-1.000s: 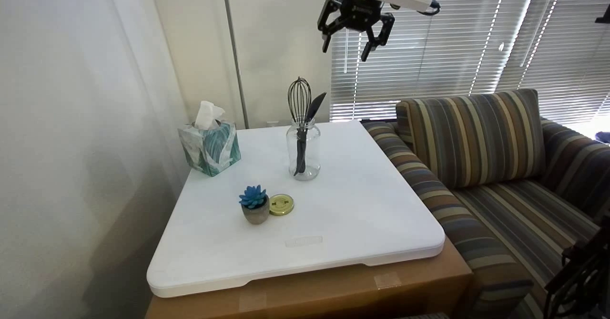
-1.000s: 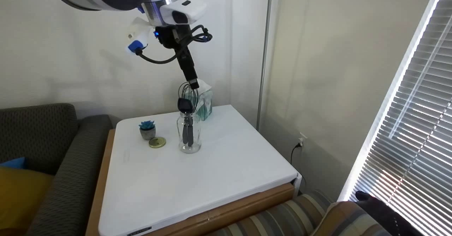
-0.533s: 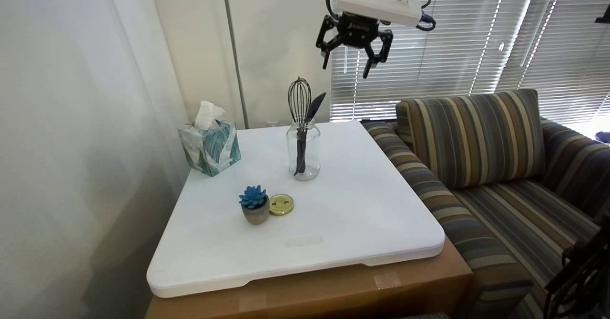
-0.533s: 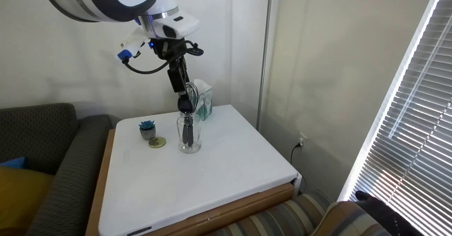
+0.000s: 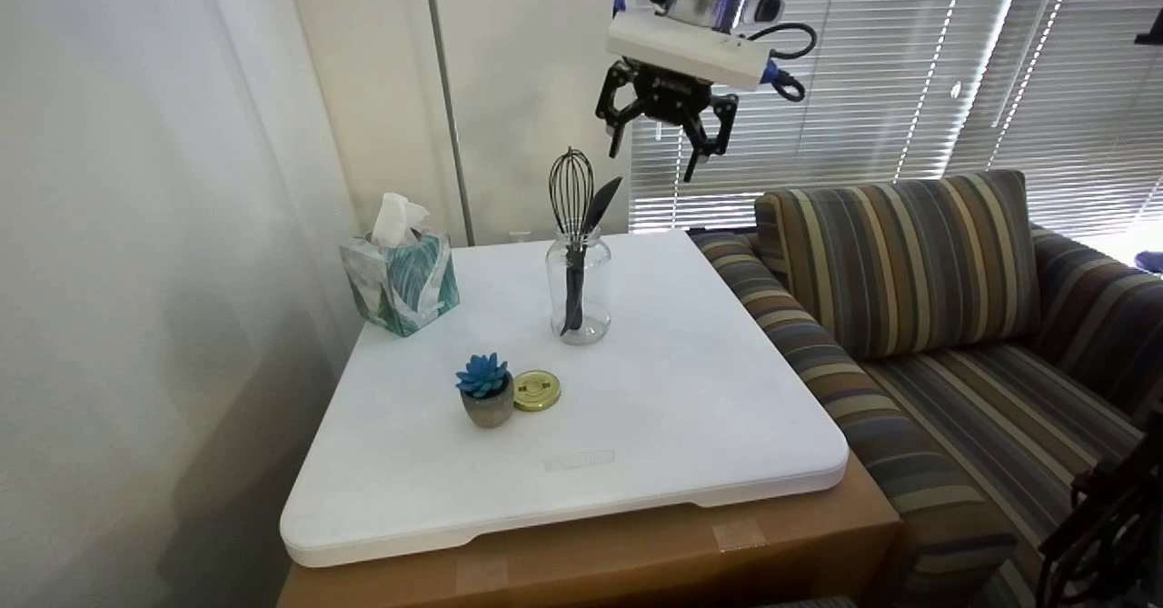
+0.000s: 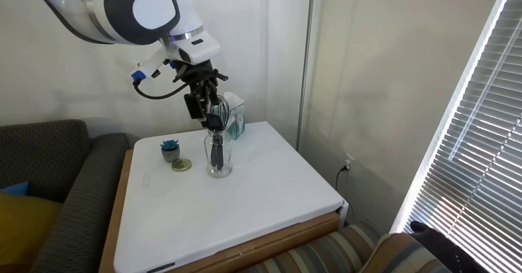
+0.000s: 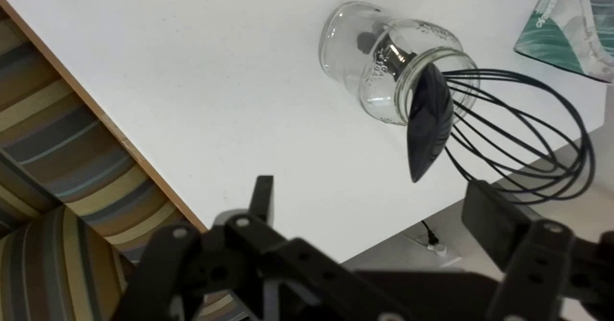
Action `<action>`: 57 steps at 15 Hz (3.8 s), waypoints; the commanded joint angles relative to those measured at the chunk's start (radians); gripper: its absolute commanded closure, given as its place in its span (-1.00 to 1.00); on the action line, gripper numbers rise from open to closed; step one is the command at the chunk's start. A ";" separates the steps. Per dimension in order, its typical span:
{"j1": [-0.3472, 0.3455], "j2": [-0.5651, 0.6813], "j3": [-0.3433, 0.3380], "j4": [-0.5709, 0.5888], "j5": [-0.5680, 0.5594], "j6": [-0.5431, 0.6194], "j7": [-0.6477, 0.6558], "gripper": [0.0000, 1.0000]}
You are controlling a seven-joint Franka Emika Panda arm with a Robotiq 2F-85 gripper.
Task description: Take the black ladle out of the glass jar
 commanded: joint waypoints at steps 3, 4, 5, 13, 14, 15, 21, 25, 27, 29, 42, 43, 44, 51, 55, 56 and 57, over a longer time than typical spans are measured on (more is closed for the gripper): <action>0.039 0.033 -0.055 -0.022 -0.040 0.165 0.100 -1.00; 0.045 0.039 -0.063 -0.026 -0.042 0.193 0.107 -1.00; 0.046 0.046 -0.066 -0.029 -0.027 0.216 0.116 -1.00; 0.076 0.056 -0.095 -0.012 -0.046 0.208 0.098 -1.00; 0.086 0.060 -0.105 -0.007 -0.052 0.206 0.104 -1.00; 0.089 0.061 -0.107 -0.006 -0.052 0.206 0.099 -1.00; 0.074 0.060 -0.084 -0.013 -0.027 0.235 0.062 -1.00; 0.058 0.065 -0.058 -0.012 -0.005 0.261 0.030 -1.00; 0.051 0.069 -0.045 -0.012 0.011 0.273 0.016 -1.00; 0.047 0.066 -0.037 -0.014 0.030 0.264 0.009 -1.00; -0.006 0.053 0.033 -0.027 0.167 0.204 -0.065 -0.98; -0.004 0.052 0.029 -0.029 0.167 0.201 -0.061 -0.70; -0.005 0.052 0.028 -0.030 0.167 0.202 -0.059 -0.68; -0.007 0.059 0.030 -0.032 0.167 0.201 -0.062 -0.01; -0.010 0.071 0.036 -0.030 0.170 0.208 -0.066 -0.16; -0.010 0.075 0.038 -0.028 0.171 0.207 -0.067 -0.18; -0.011 0.079 0.040 -0.026 0.172 0.207 -0.067 -0.13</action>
